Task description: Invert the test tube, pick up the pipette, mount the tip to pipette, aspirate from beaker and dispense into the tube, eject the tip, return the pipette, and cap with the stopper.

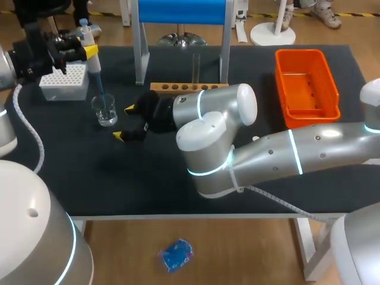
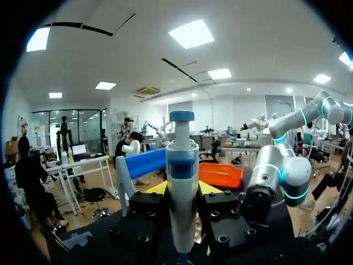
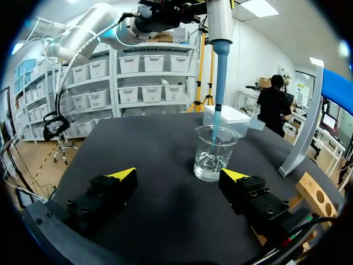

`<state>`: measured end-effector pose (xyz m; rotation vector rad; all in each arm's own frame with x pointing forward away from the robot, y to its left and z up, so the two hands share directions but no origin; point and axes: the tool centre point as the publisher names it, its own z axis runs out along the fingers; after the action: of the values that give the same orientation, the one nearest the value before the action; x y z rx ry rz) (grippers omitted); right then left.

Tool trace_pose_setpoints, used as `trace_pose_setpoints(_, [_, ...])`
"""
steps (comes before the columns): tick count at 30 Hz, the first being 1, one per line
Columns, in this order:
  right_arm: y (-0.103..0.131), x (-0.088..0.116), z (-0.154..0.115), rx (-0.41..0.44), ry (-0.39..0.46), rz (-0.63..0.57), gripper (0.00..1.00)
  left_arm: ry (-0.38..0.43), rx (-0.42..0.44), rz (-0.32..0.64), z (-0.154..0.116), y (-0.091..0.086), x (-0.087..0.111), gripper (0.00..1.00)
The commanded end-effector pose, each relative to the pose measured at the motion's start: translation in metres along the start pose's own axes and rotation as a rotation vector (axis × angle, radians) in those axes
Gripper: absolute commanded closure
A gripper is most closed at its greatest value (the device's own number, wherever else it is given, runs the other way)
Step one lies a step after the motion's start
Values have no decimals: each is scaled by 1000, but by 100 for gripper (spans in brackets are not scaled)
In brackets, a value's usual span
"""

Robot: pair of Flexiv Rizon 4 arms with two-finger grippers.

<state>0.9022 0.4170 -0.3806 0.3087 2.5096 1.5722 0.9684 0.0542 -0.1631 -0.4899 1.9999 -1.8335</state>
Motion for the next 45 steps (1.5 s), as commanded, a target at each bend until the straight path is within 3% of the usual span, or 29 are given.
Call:
trace_pose_setpoints(1, [-1,0,3,-1,-3,0,0,0,0,2,1,5,-1,100])
trace_pose_setpoints(26, [-1,0,3,-1,-3,0,0,13,12,-38,1,33,-4,100])
trace_pose_setpoints(45, [-1,0,3,-1,-3,0,0,13,14,-34,0,43,-6,100])
